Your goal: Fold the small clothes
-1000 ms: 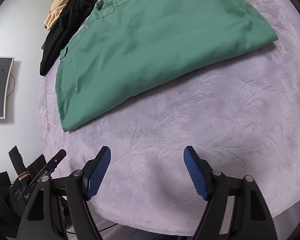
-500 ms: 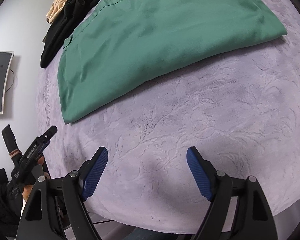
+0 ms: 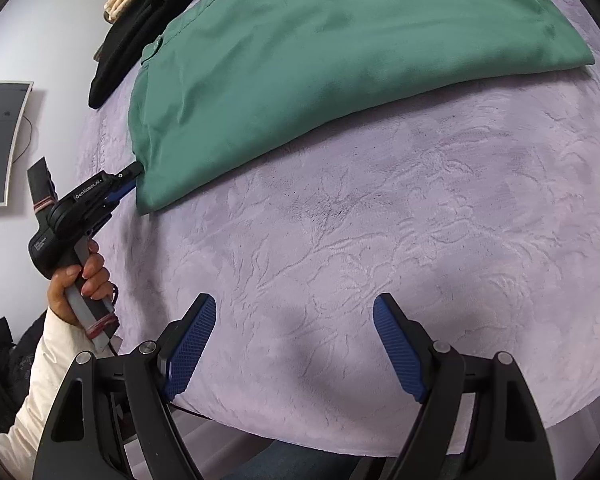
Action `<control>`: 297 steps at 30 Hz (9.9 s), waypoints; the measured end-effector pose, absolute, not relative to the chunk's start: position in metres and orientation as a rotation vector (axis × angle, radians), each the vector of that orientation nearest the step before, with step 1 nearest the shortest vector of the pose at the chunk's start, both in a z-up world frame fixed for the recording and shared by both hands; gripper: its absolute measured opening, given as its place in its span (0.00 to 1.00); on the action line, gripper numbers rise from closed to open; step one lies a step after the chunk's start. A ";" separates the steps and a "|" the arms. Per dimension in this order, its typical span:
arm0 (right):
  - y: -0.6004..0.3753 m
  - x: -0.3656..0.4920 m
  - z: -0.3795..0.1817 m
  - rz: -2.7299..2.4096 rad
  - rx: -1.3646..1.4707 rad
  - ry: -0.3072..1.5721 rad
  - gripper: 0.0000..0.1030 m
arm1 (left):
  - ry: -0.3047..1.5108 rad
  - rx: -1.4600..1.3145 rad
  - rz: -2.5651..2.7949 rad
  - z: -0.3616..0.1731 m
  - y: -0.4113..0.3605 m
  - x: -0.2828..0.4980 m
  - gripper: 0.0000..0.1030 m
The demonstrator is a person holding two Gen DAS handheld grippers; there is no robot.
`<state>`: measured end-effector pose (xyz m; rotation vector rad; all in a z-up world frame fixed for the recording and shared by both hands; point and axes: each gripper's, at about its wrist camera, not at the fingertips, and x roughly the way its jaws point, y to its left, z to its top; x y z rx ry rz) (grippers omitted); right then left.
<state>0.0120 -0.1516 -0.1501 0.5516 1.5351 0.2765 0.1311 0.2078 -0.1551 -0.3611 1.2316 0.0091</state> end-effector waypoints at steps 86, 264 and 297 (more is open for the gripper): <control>-0.100 0.135 -0.171 0.642 1.204 1.076 0.09 | 1.261 -0.792 -0.398 -0.179 0.204 0.200 1.00; -0.423 0.194 -0.171 0.407 0.625 1.260 0.81 | 1.231 -0.160 -0.082 -0.139 -0.061 0.190 0.99; -0.393 0.242 -0.203 0.709 1.021 1.250 0.23 | 1.304 -0.375 -0.397 -0.164 -0.096 0.224 0.50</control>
